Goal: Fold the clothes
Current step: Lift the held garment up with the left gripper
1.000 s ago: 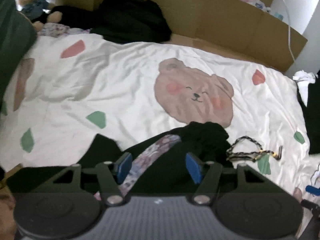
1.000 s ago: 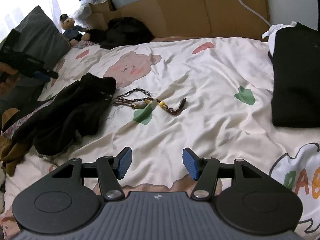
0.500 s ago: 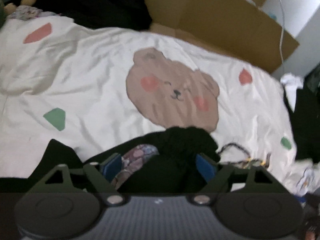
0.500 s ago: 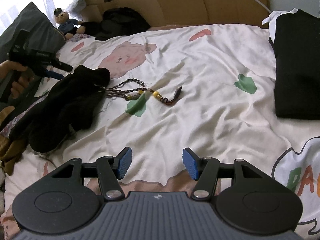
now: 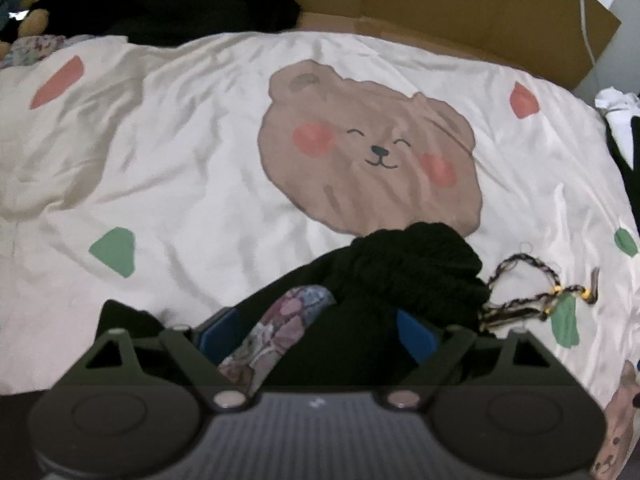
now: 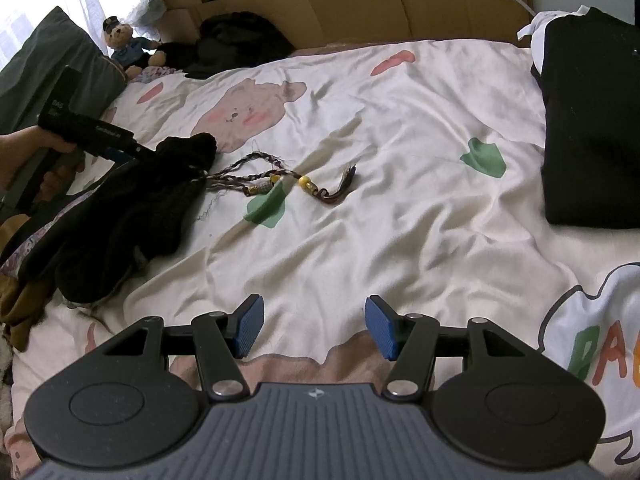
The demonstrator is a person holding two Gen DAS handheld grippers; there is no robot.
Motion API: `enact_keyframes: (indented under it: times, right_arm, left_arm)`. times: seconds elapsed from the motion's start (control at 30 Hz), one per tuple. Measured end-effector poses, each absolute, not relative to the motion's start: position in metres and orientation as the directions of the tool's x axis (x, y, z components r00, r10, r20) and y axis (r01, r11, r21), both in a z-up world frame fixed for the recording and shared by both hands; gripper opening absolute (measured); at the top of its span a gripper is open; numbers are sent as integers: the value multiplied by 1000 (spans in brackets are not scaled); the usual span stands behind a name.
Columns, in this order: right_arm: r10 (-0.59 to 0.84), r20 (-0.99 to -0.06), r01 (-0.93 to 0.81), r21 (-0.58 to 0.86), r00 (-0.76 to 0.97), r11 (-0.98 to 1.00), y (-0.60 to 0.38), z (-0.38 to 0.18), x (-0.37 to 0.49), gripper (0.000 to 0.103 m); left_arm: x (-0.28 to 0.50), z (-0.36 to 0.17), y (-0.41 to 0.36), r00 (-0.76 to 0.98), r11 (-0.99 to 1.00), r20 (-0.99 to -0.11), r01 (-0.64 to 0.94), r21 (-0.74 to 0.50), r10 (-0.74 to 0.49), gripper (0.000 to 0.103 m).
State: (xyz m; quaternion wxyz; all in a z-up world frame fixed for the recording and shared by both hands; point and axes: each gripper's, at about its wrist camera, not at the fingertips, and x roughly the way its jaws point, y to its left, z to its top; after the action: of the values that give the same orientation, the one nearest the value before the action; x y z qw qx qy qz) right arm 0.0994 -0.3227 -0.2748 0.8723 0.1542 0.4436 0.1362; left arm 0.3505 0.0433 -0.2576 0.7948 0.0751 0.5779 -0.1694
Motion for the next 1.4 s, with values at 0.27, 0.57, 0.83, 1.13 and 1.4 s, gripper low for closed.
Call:
enact_keyframes:
  times: [0.27, 0.57, 0.83, 1.13, 1.4]
  right_arm:
    - [372, -748, -90, 390, 550, 916, -325, -280, 101, 61]
    - [386, -735, -112, 394, 557, 912, -318, -277, 103, 61]
    - [399, -716, -110, 414, 573, 903, -319, -270, 105, 61]
    - [390, -685, -143, 390, 615, 910, -318, -256, 99, 61]
    - [398, -660, -159, 393, 637, 906, -319, -246, 90, 61]
  left_arm:
    - [347, -275, 45, 288, 927, -924, 345, -144, -251, 84]
    - [338, -267, 34, 263, 902, -913, 384, -198, -312, 19]
    - [327, -214, 19, 329, 911, -904, 391, -134, -274, 12]
    - [310, -96, 8, 492, 903, -820, 426, -66, -292, 10]
    - [272, -27, 25, 607, 926, -743, 374, -45, -282, 10]
